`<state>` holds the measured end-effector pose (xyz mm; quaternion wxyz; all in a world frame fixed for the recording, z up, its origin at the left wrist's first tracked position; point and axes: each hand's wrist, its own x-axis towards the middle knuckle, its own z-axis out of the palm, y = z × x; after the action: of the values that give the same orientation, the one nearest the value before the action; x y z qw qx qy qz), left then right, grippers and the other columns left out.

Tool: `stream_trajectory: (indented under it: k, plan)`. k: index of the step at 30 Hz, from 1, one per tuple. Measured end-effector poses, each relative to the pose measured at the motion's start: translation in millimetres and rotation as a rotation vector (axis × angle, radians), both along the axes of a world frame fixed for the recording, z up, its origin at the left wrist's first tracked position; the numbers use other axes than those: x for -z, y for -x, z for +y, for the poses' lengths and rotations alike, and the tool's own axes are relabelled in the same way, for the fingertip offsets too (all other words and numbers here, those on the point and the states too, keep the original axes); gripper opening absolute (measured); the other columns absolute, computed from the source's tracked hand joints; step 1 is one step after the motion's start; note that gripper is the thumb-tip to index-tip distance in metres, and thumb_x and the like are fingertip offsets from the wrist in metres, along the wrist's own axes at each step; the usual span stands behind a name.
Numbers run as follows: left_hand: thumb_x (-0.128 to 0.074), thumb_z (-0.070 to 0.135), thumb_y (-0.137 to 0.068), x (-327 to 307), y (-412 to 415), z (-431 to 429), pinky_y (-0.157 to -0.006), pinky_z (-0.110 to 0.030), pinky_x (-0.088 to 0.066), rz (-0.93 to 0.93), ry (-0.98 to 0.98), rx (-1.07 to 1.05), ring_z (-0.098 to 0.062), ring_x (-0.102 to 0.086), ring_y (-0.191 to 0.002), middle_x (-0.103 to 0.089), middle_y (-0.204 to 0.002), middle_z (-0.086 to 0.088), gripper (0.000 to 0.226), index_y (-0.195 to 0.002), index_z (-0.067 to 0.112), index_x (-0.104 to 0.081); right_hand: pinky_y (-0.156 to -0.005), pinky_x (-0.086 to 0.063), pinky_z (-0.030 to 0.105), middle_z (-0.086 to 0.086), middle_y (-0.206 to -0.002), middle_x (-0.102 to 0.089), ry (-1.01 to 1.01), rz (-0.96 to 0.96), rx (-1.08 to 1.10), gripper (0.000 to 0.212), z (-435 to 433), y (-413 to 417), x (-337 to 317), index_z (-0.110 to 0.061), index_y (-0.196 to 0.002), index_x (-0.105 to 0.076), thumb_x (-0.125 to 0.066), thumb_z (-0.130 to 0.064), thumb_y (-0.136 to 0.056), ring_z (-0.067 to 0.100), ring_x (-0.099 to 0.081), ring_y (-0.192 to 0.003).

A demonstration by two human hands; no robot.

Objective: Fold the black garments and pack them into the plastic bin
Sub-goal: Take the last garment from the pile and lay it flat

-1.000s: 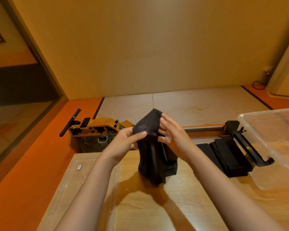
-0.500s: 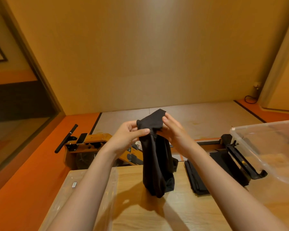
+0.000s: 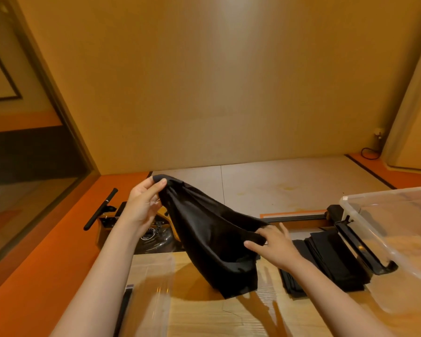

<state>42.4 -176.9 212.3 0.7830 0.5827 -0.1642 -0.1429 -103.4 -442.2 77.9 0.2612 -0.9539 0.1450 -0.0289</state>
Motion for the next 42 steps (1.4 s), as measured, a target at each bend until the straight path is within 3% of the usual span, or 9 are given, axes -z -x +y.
stream_trajectory:
  k: [4, 7, 10, 15, 21, 24, 29, 35, 42]
  plan:
    - [-0.060, 0.013, -0.092, 34, -9, 11, -0.081, -0.028, -0.051, 0.113, -0.116, -0.106, -0.019, -0.064, -0.102, -0.070, -0.099, -0.004, 0.022, -0.113, 0.008, -0.064, -0.087, -0.038, 0.031, -0.008, -0.074, -0.051, 0.046, -0.122, 0.037, 0.027, 0, 1, -1, -0.030, -0.068, -0.051, -0.060, -0.048, -0.087, 0.013, -0.049, -0.086]
    - [-0.059, 0.012, -0.093, 49, -12, 19, -0.082, -0.029, -0.050, 0.159, -0.132, -0.169, -0.022, -0.063, -0.106, -0.068, -0.102, -0.005, 0.027, -0.119, 0.006, -0.062, -0.067, -0.036, 0.020, 0.000, -0.074, -0.055, -0.097, -0.201, 0.039, 0.034, 2, 1, -8, -0.015, -0.071, -0.059, -0.058, -0.043, -0.091, 0.003, -0.047, -0.075]
    - [-0.059, 0.012, -0.093, 54, -14, 26, -0.081, -0.029, -0.049, 0.171, -0.125, -0.220, -0.020, -0.062, -0.105, -0.068, -0.102, -0.004, 0.027, -0.119, 0.008, -0.062, -0.061, -0.036, 0.026, 0.008, -0.064, -0.057, -0.147, -0.224, 0.056, 0.045, 2, 0, -11, -0.007, -0.067, -0.057, -0.051, -0.041, -0.095, 0.012, -0.053, -0.063]
    - [-0.059, 0.009, -0.093, 61, -11, 25, -0.076, -0.026, -0.048, 0.238, -0.120, -0.236, -0.018, -0.061, -0.100, -0.066, -0.099, -0.004, 0.013, -0.104, 0.012, -0.063, -0.068, -0.042, 0.023, -0.009, -0.079, -0.061, -0.166, -0.086, -0.031, 0.018, 8, 4, -3, -0.030, -0.075, -0.064, -0.067, -0.045, -0.084, 0.002, -0.052, -0.084]
    - [-0.069, 0.012, -0.086, 69, -20, 31, -0.091, -0.034, -0.048, 0.238, -0.209, -0.284, -0.024, -0.058, -0.107, -0.059, -0.115, -0.012, 0.047, -0.128, 0.007, -0.048, -0.085, -0.042, 0.024, -0.017, -0.092, -0.065, -0.295, -0.071, -0.104, 0.008, 15, 0, -12, -0.038, -0.089, -0.068, -0.061, -0.033, -0.091, -0.003, -0.051, -0.098]
    - [-0.070, 0.011, -0.085, 63, -23, 34, -0.099, -0.039, -0.046, 0.160, -0.271, -0.244, -0.026, -0.057, -0.113, -0.061, -0.116, -0.011, 0.036, -0.118, 0.014, -0.056, -0.083, -0.050, 0.025, -0.010, -0.090, -0.069, -0.508, -0.097, -0.140, 0.015, 14, -1, -30, -0.029, -0.089, -0.072, -0.059, -0.025, -0.094, 0.002, -0.062, -0.091]
    - [-0.067, 0.010, -0.087, 45, -20, 24, -0.100, -0.037, -0.041, -0.077, -0.466, -0.188, -0.017, -0.051, -0.117, -0.062, -0.112, 0.001, 0.019, -0.105, 0.018, -0.066, -0.086, -0.040, 0.026, -0.001, -0.076, -0.062, -0.762, -0.246, -0.148, 0.024, 19, 1, -76, -0.014, -0.073, -0.066, -0.054, -0.013, -0.095, 0.009, -0.060, -0.081]
    - [-0.065, 0.015, -0.089, 8, 11, -7, -0.070, -0.016, -0.039, -0.369, -0.514, -0.203, -0.008, -0.056, -0.097, -0.064, -0.102, 0.002, 0.005, -0.092, 0.018, -0.067, -0.080, -0.047, 0.017, 0.002, -0.080, -0.065, -0.918, -0.438, -0.201, 0.013, 40, 5, -119, -0.012, -0.081, -0.069, -0.060, -0.017, -0.091, 0.013, -0.062, -0.084]
    - [-0.081, 0.036, -0.067, -19, 70, -28, -0.086, -0.030, -0.053, -0.253, -0.324, 0.239, -0.015, -0.067, -0.101, -0.071, -0.106, -0.001, 0.052, -0.115, 0.026, -0.064, -0.075, -0.054, 0.031, 0.008, -0.085, -0.072, -0.954, -0.532, -0.127, 0.006, 74, 11, -142, -0.015, -0.089, -0.069, -0.066, -0.011, -0.087, 0.022, -0.069, -0.087]
